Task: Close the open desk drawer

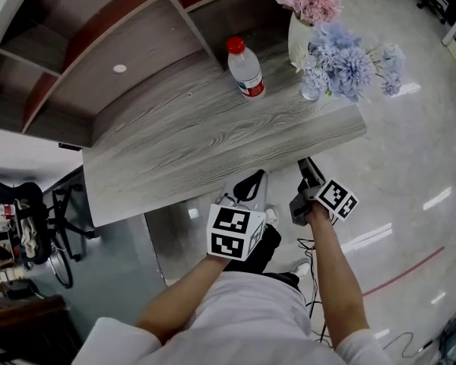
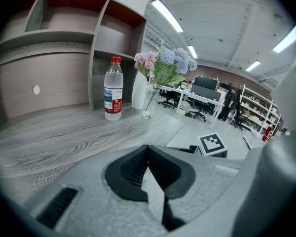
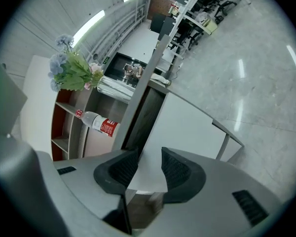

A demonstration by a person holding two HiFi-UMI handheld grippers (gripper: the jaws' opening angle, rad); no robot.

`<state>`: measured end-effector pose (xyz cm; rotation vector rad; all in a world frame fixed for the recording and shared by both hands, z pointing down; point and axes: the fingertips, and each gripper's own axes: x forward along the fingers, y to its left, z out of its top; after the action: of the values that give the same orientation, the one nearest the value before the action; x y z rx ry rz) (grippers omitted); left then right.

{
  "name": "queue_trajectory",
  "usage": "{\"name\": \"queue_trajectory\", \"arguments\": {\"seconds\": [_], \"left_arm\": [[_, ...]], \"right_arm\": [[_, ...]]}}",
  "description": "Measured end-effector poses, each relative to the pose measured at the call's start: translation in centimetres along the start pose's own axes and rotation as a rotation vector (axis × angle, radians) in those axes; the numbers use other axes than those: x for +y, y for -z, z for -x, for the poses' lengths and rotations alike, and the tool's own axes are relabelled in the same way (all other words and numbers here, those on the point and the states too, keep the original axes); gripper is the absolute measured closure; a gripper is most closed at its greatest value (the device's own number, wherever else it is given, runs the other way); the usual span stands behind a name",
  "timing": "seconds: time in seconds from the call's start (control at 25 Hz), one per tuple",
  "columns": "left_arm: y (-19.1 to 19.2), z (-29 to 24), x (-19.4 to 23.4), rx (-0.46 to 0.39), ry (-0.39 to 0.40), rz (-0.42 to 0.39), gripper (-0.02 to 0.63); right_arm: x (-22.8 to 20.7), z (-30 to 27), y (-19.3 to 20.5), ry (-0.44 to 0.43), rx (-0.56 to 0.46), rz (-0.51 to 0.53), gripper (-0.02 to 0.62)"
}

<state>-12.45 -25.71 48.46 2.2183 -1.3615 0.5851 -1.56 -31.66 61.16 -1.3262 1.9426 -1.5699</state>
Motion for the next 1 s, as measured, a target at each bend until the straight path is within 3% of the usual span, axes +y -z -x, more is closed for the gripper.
{"name": "queue_trajectory", "arguments": {"seconds": [0.36,0.64,1.0], "left_arm": [[-1.1,1.4,-3.0,-0.051,0.003,0.045,0.604],[-1.1,3.1,-6.8,-0.066,0.017,0.036,0.604],[-0.8,6.2,-11.2,-0.13,0.017,0.007,0.604]], "right_arm": [[2.8,5.9,-0.8,0.073,0.07,0.347,0.537],[8.1,10.1,-1.0,0.021,0.108,0.534,0.561],[13.3,16.0,-0.5,-0.057,0.116,0.683,0.58]]}}
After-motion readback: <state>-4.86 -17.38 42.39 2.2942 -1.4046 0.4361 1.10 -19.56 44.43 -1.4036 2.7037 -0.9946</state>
